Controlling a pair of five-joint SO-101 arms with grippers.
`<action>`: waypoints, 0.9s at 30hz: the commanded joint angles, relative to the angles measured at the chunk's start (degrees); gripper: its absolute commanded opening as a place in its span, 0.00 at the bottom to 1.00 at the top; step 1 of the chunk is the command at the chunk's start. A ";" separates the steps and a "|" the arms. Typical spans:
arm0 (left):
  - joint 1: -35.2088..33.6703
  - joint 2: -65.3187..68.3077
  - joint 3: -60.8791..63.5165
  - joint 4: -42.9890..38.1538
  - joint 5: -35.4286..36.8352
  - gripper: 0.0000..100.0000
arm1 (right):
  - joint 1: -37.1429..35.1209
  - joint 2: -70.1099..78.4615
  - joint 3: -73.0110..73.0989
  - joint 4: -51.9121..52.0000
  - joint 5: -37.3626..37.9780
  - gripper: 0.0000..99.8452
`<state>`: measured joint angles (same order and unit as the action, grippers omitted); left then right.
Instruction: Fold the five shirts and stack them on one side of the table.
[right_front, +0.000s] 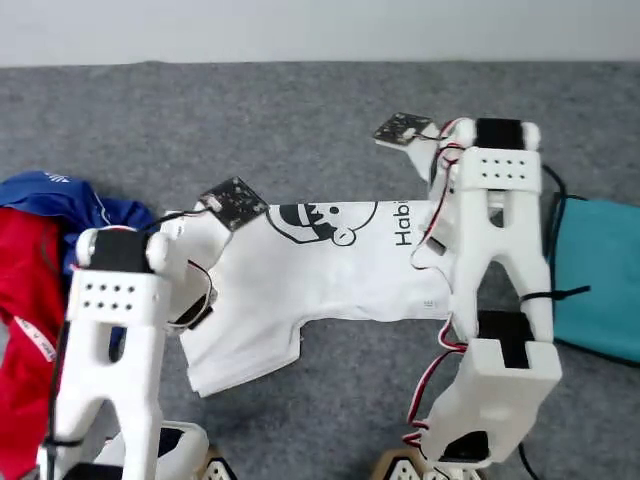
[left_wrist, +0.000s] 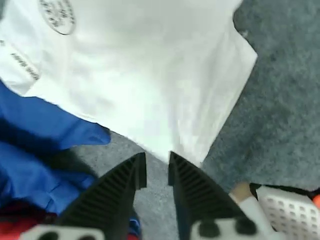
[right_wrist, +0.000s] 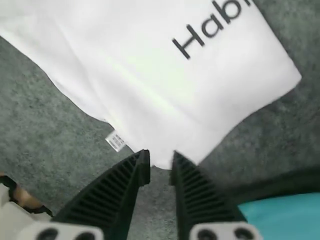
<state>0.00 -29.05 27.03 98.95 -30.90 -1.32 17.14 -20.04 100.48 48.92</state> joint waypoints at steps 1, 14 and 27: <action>0.26 -4.22 -0.57 1.67 1.58 0.00 | -1.71 1.36 0.00 2.33 -3.78 0.01; -0.09 -5.98 1.89 -0.62 11.78 0.01 | -3.74 7.16 0.00 -0.84 -17.05 0.01; -3.52 -5.98 1.89 -2.02 16.97 0.01 | -12.79 17.19 -0.35 -3.65 -27.08 0.01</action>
<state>-0.70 -33.63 29.14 98.15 -14.55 -12.84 35.16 -19.69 97.05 22.81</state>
